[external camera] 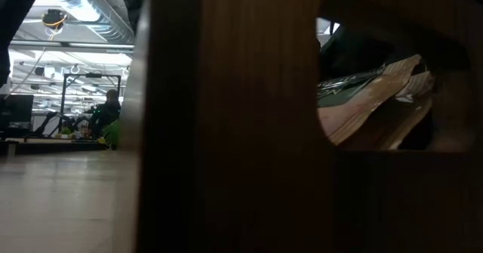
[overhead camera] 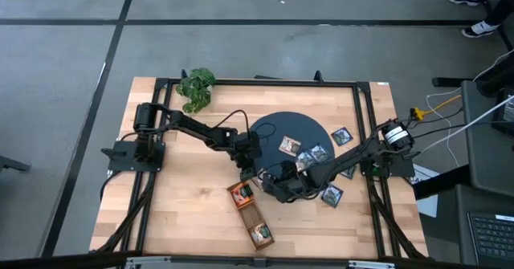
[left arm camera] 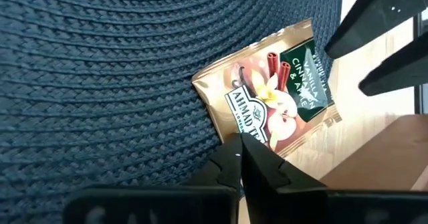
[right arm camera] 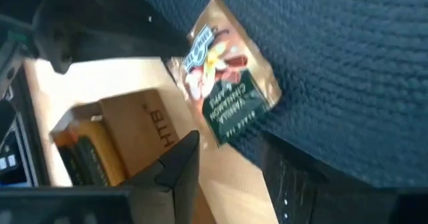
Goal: Pick & Place Tea
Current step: Put the brown tea bag into the right section of the wooden organizer
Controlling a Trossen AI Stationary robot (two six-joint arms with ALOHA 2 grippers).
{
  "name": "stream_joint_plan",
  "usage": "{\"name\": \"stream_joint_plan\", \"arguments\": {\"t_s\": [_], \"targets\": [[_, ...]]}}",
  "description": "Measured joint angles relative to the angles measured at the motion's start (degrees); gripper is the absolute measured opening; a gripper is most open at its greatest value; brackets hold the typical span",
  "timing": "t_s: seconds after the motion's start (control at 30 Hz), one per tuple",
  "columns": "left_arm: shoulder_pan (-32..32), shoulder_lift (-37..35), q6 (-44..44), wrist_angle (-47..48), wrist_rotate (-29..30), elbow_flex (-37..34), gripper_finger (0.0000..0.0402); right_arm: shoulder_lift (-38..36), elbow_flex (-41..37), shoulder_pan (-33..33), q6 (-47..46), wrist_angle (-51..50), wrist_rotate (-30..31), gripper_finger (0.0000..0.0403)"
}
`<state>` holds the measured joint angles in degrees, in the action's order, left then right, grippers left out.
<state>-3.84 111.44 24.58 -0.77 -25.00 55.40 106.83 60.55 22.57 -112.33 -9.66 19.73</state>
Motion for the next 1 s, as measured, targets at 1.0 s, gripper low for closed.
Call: {"name": "stream_joint_plan", "arguments": {"t_s": [1.0], "targets": [[0.0,0.1,1.8,-1.2,-0.1,-0.1,0.0007,0.0,-7.5,-1.9,-0.4,11.8,0.2,0.0055]]}}
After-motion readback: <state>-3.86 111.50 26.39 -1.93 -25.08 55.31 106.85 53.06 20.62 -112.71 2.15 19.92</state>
